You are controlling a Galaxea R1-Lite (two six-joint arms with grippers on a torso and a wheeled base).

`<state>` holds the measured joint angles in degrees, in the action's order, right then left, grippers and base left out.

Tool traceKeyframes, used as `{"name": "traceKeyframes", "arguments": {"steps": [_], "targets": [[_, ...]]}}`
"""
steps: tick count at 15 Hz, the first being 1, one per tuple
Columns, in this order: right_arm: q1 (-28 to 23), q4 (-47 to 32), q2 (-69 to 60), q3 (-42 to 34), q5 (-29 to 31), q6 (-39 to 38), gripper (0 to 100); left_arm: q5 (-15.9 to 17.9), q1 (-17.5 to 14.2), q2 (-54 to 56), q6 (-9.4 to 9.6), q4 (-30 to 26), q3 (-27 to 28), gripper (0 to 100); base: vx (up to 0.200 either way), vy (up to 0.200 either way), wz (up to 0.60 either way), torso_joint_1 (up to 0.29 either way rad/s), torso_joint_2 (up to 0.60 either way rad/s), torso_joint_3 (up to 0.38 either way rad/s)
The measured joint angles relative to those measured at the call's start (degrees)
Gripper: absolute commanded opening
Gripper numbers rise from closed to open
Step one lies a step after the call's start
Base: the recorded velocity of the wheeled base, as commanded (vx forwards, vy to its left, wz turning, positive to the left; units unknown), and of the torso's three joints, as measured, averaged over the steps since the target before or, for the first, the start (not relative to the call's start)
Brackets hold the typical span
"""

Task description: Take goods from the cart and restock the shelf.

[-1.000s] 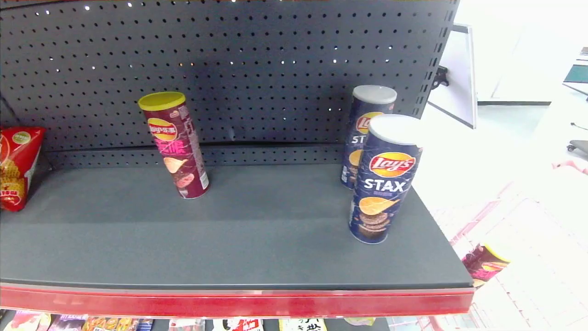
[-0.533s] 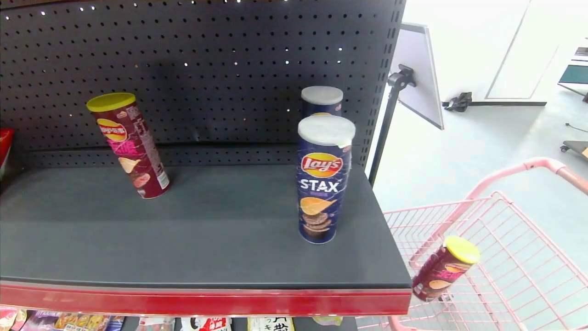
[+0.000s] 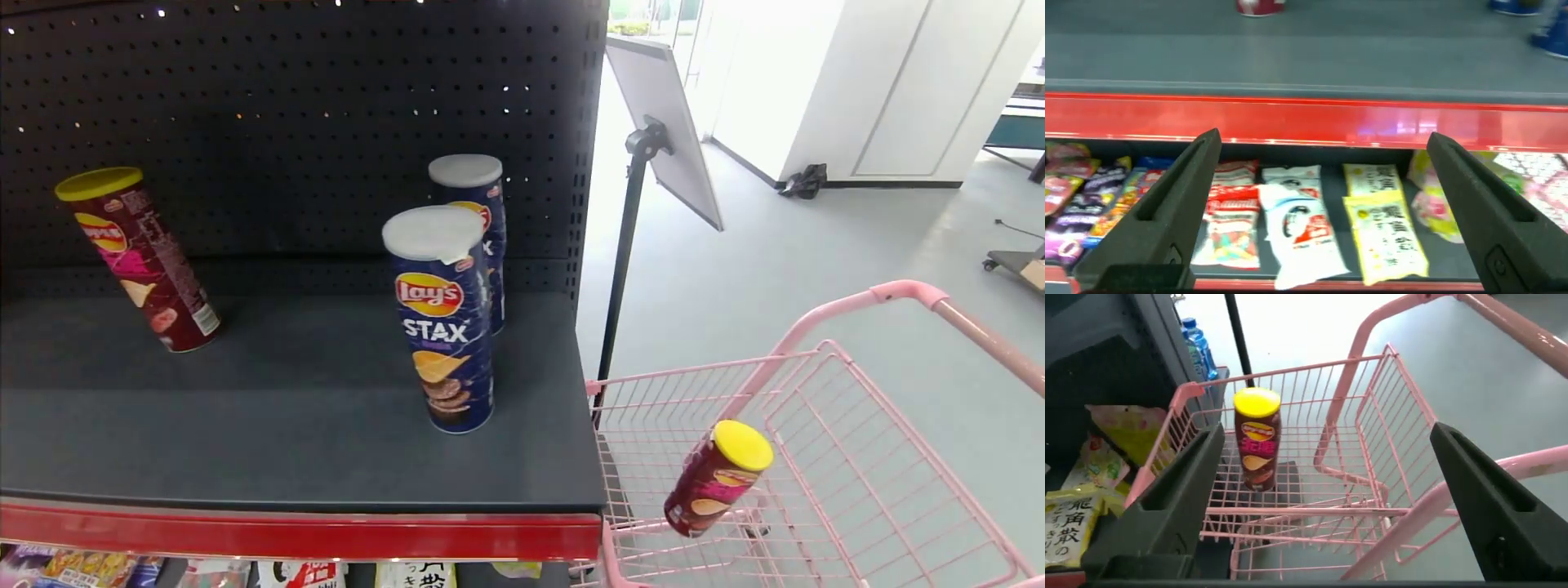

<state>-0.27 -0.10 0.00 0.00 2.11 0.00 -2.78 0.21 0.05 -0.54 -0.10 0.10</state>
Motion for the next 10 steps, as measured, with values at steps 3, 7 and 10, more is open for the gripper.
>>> {"name": "traceKeyframes", "arguments": {"steps": [3,7,10], "targets": [[0.0,0.0,0.0,0.0,0.0,0.0,100,0.0,0.0,0.0,0.00,0.0,0.0,100,0.000,-0.133,0.00,0.002,0.00,0.002],[0.0,0.1,0.0,0.0,0.0,0.0,100,0.0,0.0,0.0,-0.04,-0.1,0.0,100,0.000,0.000,0.00,0.000,0.00,0.000],[0.0,0.0,0.0,0.0,0.0,0.0,100,0.0,0.0,0.0,-0.04,0.0,0.0,100,0.000,0.000,0.00,0.000,0.00,0.000]]}}
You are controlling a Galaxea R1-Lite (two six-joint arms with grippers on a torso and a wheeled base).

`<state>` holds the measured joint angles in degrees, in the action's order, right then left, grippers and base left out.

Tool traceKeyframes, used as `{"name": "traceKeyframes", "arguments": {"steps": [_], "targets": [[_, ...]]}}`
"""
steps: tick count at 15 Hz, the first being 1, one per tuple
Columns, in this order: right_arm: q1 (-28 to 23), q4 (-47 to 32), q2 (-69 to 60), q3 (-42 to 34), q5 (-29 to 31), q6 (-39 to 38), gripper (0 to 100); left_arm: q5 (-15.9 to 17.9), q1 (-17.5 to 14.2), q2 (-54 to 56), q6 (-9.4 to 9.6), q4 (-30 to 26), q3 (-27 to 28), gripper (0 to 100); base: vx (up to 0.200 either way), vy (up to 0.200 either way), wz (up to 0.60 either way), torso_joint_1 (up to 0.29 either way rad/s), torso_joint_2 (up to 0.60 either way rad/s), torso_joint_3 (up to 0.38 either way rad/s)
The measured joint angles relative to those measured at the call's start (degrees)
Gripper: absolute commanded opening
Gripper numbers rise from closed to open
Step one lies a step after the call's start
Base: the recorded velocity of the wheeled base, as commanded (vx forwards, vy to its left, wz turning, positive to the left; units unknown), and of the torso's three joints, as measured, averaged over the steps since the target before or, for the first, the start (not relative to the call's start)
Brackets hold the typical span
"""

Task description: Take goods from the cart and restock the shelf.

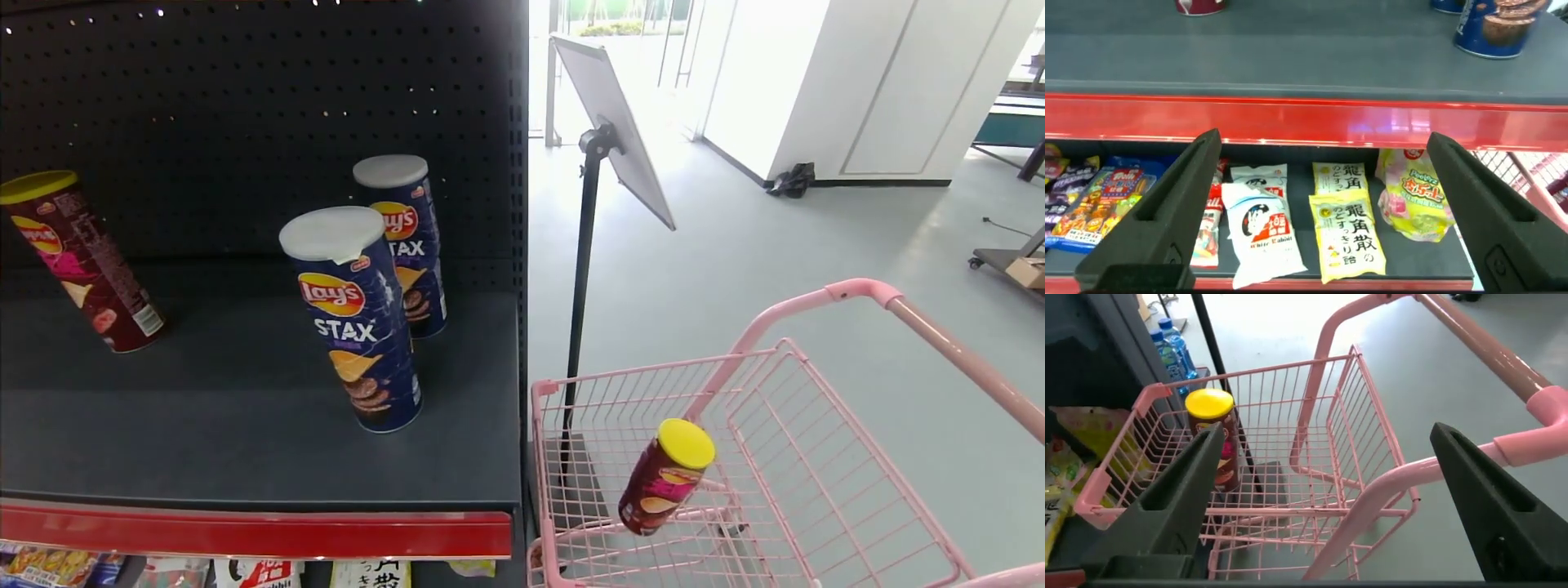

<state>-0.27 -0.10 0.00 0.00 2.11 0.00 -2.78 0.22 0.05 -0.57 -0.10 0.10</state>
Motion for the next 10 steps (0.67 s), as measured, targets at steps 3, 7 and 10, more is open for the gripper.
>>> {"name": "traceKeyframes", "arguments": {"steps": [3,7,10], "targets": [[0.0,0.0,0.0,0.0,0.0,0.0,100,0.0,0.0,0.0,0.06,0.0,0.0,100,-0.133,-0.133,0.00,0.005,0.00,-0.002],[0.1,0.0,0.0,0.0,0.0,0.0,100,0.0,-0.1,0.0,0.06,0.0,0.0,100,-0.200,-0.050,0.00,-0.002,0.00,0.005],[0.0,0.0,0.0,0.0,0.0,0.0,100,0.0,0.1,0.0,0.06,0.0,0.0,100,0.000,0.000,0.00,0.000,0.00,0.000]]}}
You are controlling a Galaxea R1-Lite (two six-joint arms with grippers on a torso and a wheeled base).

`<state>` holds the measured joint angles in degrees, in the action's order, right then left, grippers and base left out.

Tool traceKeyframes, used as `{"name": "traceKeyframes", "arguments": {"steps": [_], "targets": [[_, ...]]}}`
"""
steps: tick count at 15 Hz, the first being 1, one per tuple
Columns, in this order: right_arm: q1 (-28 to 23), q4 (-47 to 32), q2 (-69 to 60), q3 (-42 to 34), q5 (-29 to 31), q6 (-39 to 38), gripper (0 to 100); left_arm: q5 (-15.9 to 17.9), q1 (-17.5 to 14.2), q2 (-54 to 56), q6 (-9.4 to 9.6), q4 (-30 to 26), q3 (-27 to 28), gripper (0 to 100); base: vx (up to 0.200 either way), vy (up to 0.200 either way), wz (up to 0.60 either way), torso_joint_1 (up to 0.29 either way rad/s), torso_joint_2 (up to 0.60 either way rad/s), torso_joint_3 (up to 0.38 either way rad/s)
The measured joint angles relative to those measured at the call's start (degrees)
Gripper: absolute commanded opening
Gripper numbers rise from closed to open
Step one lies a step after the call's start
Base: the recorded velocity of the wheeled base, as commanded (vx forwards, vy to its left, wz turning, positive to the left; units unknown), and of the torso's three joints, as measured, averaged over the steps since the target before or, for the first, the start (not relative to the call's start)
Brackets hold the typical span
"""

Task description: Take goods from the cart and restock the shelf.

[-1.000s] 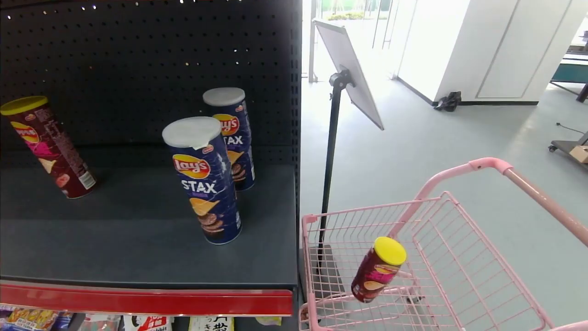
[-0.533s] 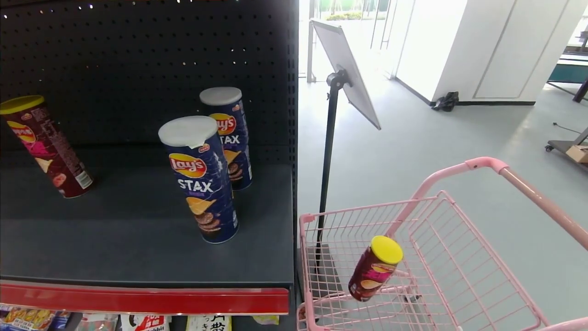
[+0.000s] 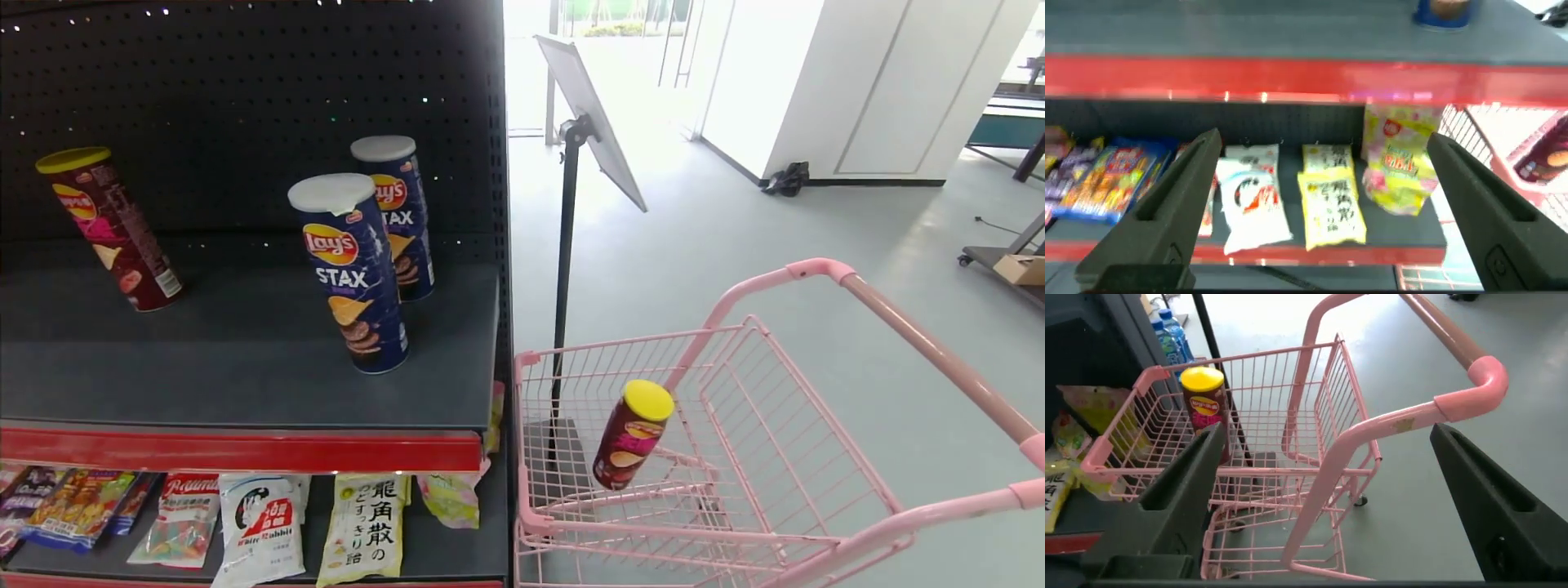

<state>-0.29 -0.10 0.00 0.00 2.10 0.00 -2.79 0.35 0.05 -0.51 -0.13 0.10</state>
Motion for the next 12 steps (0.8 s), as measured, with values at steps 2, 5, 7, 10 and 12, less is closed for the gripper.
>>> {"name": "traceKeyframes", "arguments": {"steps": [2,5,7,10,12], "targets": [[0.0,0.0,0.0,0.0,0.0,0.0,100,0.0,-0.2,0.0,0.00,0.1,0.0,100,0.000,0.000,0.00,0.000,0.00,0.000],[0.0,0.0,0.0,0.0,0.0,0.0,100,0.0,-0.1,0.0,0.02,0.0,0.0,100,0.000,0.000,0.00,0.000,0.00,0.000],[0.0,0.0,0.0,0.0,0.0,0.0,100,0.0,-0.1,0.0,0.00,0.0,0.0,100,0.000,0.000,0.00,0.000,0.00,0.000],[0.0,0.0,0.0,0.0,0.0,0.0,100,0.0,-0.1,0.0,0.02,0.0,0.0,100,0.000,0.000,0.00,0.000,0.00,0.000],[0.0,0.0,0.0,0.0,0.0,0.0,100,0.0,-0.1,0.0,0.00,0.0,0.0,100,0.000,0.000,0.00,0.000,0.00,0.000]]}}
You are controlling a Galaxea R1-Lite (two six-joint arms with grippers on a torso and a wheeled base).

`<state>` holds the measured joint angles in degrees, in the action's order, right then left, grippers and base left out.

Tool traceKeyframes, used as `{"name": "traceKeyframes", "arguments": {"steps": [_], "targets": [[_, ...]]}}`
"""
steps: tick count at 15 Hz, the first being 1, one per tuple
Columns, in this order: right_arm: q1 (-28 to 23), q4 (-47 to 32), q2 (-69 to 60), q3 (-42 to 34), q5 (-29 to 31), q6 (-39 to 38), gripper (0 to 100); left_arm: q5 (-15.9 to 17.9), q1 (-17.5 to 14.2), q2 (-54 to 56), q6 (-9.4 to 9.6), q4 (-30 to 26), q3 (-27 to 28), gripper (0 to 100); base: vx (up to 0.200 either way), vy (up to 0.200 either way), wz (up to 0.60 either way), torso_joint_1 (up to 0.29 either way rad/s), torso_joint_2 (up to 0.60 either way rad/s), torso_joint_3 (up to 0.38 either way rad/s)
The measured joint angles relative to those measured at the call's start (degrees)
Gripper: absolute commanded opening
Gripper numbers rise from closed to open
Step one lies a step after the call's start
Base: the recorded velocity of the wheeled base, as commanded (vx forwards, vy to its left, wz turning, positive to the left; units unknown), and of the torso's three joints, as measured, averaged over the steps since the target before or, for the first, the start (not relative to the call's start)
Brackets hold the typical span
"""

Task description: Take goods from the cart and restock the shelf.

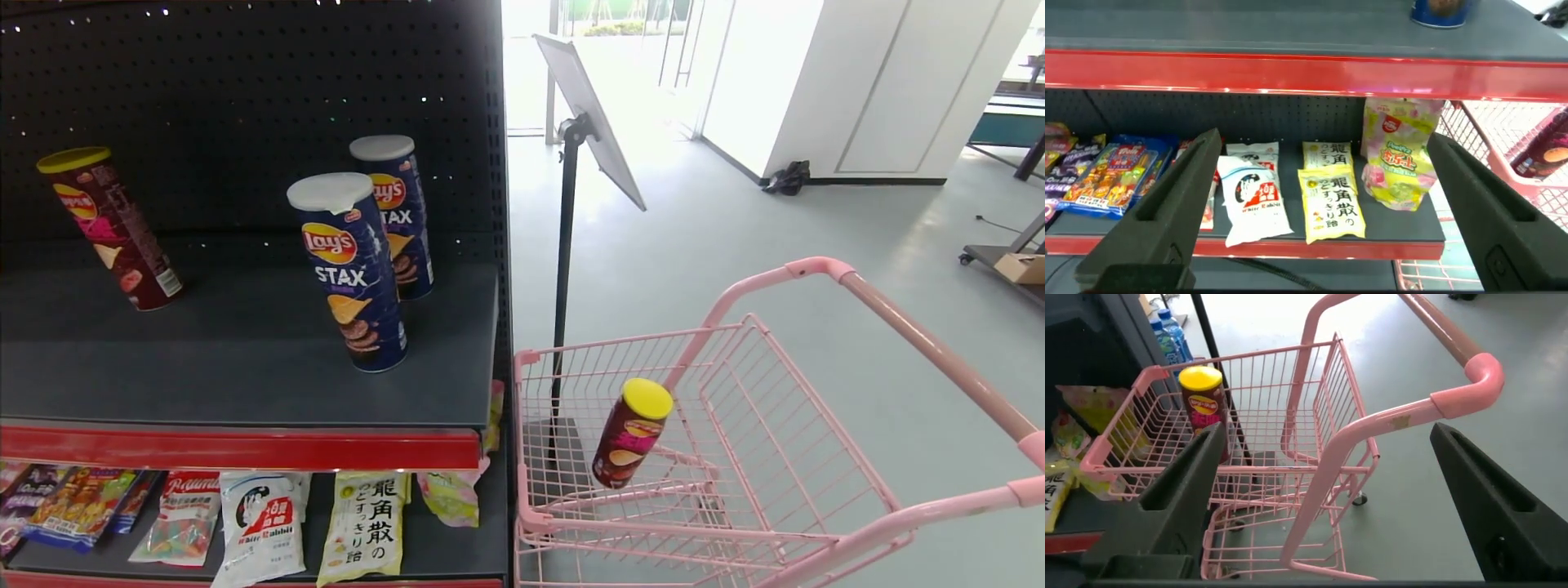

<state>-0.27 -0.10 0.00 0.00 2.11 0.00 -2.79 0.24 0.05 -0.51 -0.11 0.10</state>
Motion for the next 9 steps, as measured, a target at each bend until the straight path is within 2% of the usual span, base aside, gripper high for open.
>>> {"name": "traceKeyframes", "arguments": {"steps": [9], "targets": [[0.0,0.0,0.0,0.0,0.0,0.0,100,0.0,0.0,0.0,0.00,0.0,0.0,100,0.000,0.000,0.00,0.000,0.00,0.000]]}}
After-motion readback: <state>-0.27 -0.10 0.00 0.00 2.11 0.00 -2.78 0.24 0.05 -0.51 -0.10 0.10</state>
